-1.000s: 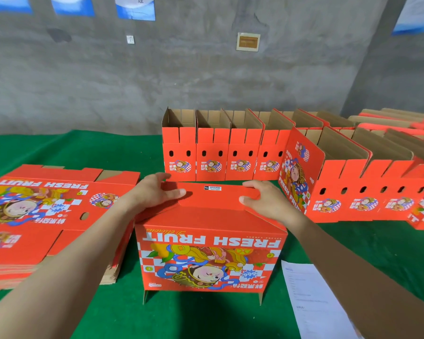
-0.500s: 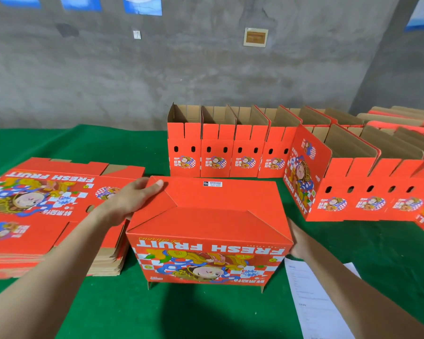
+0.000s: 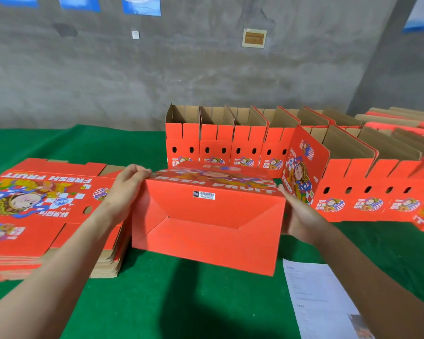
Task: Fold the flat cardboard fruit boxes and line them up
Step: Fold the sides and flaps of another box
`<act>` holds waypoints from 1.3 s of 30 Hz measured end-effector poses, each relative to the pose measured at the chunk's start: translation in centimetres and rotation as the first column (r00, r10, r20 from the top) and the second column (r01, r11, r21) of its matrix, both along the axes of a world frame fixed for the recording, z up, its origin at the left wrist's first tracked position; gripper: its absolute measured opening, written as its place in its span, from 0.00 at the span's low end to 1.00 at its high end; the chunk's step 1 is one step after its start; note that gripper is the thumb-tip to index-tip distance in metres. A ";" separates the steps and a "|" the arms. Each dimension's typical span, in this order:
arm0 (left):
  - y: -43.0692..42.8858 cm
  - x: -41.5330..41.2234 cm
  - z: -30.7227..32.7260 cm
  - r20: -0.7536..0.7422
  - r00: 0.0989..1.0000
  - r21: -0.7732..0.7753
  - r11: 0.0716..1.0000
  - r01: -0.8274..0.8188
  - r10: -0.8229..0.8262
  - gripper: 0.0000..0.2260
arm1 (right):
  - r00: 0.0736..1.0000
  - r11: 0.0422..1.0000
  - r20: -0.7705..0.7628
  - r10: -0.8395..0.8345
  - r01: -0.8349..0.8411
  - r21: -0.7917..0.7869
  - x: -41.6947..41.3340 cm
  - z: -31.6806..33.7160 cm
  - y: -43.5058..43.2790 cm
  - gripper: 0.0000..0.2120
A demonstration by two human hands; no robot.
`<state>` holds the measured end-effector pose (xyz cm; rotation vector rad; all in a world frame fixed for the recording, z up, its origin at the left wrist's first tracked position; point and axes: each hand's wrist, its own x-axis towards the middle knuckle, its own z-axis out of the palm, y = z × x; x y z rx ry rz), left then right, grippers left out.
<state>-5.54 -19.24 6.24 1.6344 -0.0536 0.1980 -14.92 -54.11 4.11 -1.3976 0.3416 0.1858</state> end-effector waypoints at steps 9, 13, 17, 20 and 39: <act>-1.6 0.2 -2.4 -0.025 0.990 0.361 0.923 0.135 -0.135 0.14 | 0.920 0.945 0.379 -0.096 0.204 -0.256 0.2 -0.1 1.1 0.16; -4.0 -0.2 -3.0 -0.078 0.981 0.440 0.877 0.194 -0.178 0.16 | 0.733 0.639 0.675 -0.082 0.559 -0.529 1.2 -3.3 3.3 0.19; -6.7 -0.8 -3.4 -0.097 0.963 0.501 0.824 0.266 -0.252 0.13 | 0.761 0.528 0.636 -0.127 0.595 -0.606 2.0 -8.1 3.7 0.21; -9.2 -1.0 -3.1 -0.097 0.940 0.524 0.786 0.328 -0.327 0.16 | 0.828 0.479 0.544 -0.133 0.535 -0.697 2.7 -10.9 3.5 0.21; -23.3 4.2 -1.3 -0.098 0.908 0.519 0.758 0.395 -0.407 0.24 | 0.943 0.465 0.253 -0.215 0.327 -0.823 7.5 -12.5 1.3 0.11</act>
